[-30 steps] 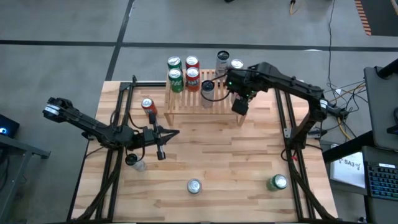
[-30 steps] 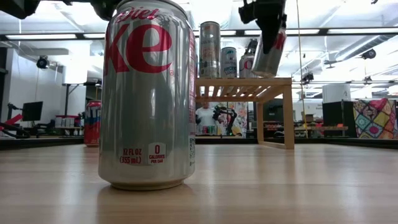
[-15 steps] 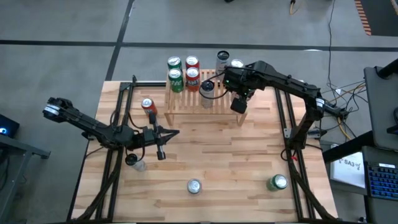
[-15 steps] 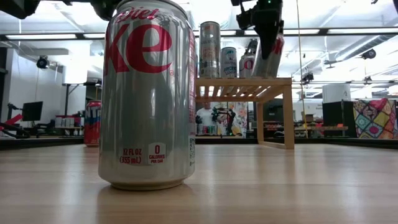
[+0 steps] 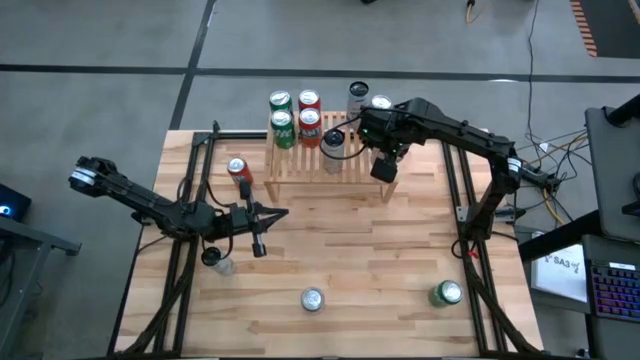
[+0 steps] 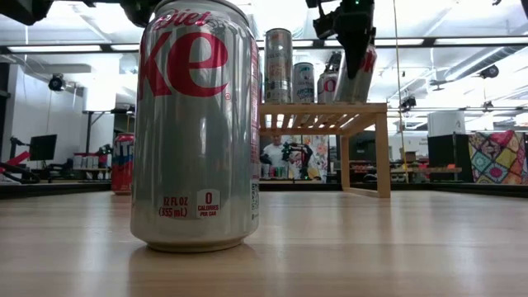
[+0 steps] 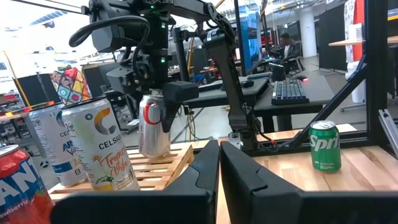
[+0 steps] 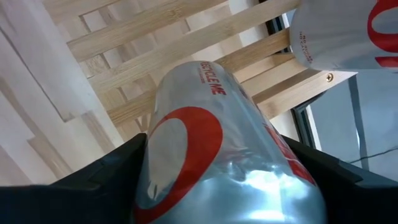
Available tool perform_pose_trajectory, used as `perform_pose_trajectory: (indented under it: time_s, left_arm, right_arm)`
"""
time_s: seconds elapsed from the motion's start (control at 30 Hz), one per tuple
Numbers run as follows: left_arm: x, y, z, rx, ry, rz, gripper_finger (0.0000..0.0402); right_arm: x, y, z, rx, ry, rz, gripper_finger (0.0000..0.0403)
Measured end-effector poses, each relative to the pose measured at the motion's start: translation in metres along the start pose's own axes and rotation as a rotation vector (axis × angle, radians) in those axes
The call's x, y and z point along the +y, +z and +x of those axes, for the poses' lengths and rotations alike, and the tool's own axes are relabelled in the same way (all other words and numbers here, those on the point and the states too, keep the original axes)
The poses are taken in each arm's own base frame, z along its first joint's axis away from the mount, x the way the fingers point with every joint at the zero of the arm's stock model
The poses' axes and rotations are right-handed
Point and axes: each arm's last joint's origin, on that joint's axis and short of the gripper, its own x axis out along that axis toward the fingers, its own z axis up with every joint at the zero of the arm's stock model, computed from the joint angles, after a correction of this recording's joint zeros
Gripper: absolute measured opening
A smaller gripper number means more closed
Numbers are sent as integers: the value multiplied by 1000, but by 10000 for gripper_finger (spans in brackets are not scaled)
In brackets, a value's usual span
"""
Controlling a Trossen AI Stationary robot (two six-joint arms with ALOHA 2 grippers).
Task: Place canned beverage on shelf
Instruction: Put the red silver soda can aligned with the other red silver soda can on the shelf
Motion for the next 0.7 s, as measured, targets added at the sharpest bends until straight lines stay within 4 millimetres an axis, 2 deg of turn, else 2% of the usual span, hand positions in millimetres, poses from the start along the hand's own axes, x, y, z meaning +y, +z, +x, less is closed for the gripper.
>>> perform_pose_trajectory:
  time_s: [0.2,0.7]
  left_arm:
    - [0,0,0,0,0,0,0]
    - [0,0,0,0,0,0,0]
  right_arm:
    - [0,1,0,-9,0,-11,328]
    - [0,4,0,-38,5,-20,334]
